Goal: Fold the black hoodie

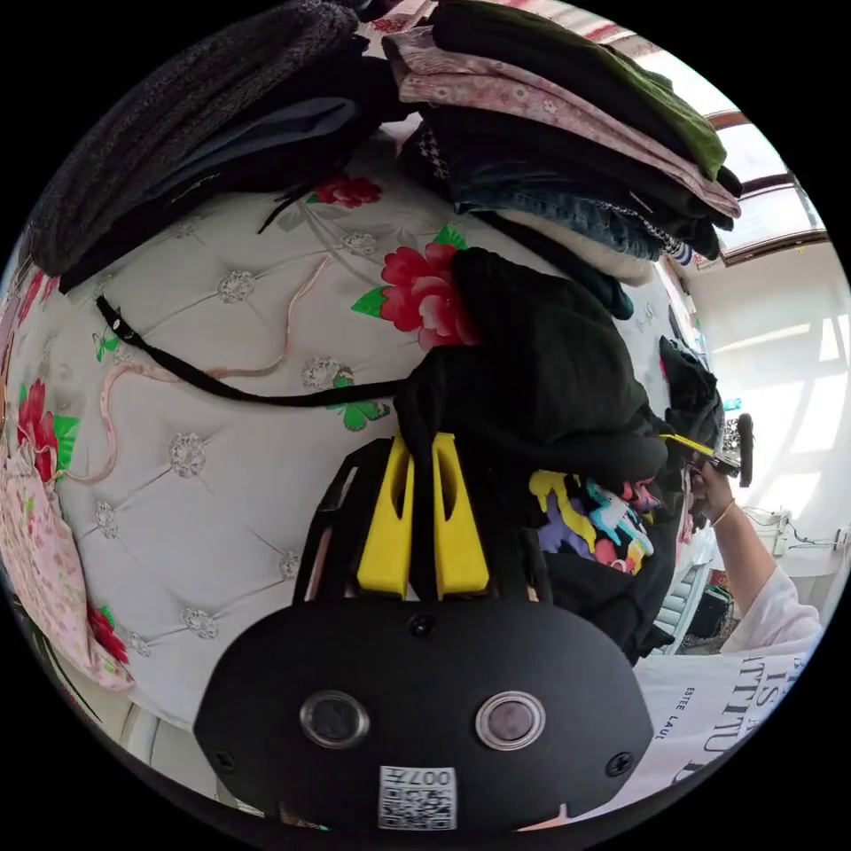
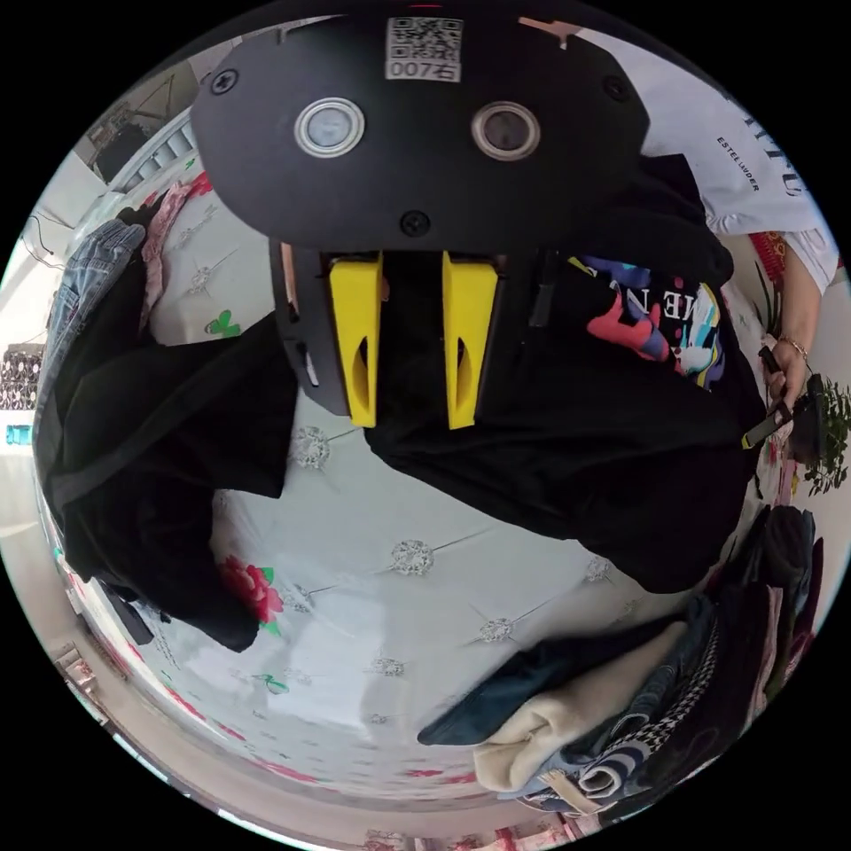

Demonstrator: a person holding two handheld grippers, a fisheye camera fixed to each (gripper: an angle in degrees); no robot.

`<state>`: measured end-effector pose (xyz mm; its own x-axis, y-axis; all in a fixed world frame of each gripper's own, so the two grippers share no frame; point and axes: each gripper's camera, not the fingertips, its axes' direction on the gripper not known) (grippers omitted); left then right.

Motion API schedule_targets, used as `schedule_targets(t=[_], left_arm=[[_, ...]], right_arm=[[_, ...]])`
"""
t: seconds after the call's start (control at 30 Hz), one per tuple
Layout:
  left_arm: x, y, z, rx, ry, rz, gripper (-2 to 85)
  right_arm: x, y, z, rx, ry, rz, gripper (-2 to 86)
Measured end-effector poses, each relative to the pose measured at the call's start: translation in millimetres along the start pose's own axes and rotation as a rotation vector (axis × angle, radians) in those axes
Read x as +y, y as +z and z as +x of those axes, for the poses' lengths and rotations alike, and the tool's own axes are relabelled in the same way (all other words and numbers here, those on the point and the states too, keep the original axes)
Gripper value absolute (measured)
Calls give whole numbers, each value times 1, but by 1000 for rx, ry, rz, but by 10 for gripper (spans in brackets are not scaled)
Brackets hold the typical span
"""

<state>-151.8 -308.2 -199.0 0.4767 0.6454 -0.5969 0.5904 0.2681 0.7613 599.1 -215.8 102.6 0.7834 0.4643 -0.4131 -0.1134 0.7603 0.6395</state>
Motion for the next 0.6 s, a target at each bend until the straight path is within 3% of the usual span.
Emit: schedule_targets(t=[0.07,0.23,0.43,0.6], left_arm=[[34,-41,8,87,-16,107,3],[127,-166,48,265,70,387,-2],[272,-347,136,320,301,815,-4],[406,-463,200,265,436,1119,-5]], right_arm=[[15,-13,-4,-45,7,10,47],[139,-169,-3,-225,54,543,23],[321,-369,-30,-223,-59,1020,16],[475,-484,-67,-141,-171,1339,16]])
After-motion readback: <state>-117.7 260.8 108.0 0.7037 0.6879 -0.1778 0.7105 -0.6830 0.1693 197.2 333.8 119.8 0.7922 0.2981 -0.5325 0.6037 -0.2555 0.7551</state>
